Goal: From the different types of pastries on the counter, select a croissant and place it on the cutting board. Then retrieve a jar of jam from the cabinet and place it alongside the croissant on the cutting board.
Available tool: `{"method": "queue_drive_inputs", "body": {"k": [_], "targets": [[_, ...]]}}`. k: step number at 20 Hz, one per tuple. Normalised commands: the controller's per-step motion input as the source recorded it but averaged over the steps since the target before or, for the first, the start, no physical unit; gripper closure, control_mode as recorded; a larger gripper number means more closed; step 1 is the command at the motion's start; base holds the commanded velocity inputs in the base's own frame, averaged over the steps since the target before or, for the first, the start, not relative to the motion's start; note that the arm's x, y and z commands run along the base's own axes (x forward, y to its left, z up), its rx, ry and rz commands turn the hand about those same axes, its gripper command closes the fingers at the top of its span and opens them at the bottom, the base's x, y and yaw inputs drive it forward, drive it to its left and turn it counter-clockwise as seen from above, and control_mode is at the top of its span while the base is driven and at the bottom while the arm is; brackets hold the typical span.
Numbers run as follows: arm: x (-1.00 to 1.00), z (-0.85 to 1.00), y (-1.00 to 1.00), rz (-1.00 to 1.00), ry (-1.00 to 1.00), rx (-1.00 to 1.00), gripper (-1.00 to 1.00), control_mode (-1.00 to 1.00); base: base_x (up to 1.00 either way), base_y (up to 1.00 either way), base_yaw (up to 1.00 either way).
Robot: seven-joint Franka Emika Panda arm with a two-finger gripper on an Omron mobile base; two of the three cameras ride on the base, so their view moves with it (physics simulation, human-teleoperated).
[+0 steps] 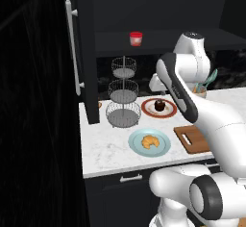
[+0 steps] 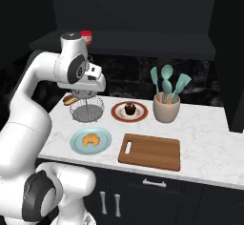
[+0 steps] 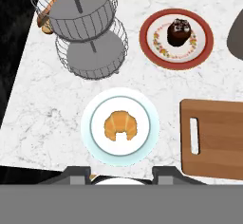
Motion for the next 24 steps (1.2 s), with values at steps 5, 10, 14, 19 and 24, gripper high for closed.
{"method": "queue_drive_inputs", "body": {"k": [5, 10, 14, 19, 24], "targets": [[0.00, 0.00, 0.00, 0.04, 0.02, 0.00, -1.00, -1.00, 0.00, 0.00, 0.00], [0.00, -0.05, 0.00, 0.26, 0.00, 0.00, -1.00, -1.00, 0.00, 0.00, 0.00], [0.02, -0.30, 0.00, 0.30, 0.09, 0.00, -1.00, -1.00, 0.00, 0.00, 0.00], [0.38, -0.45, 0.02, 0.20, 0.27, -0.04, -1.00, -1.00, 0.00, 0.00, 0.00], [0.23, -0.15, 0.01, 0.17, 0.18, -0.05, -1.00, -1.00, 0.00, 0.00, 0.00]]}}
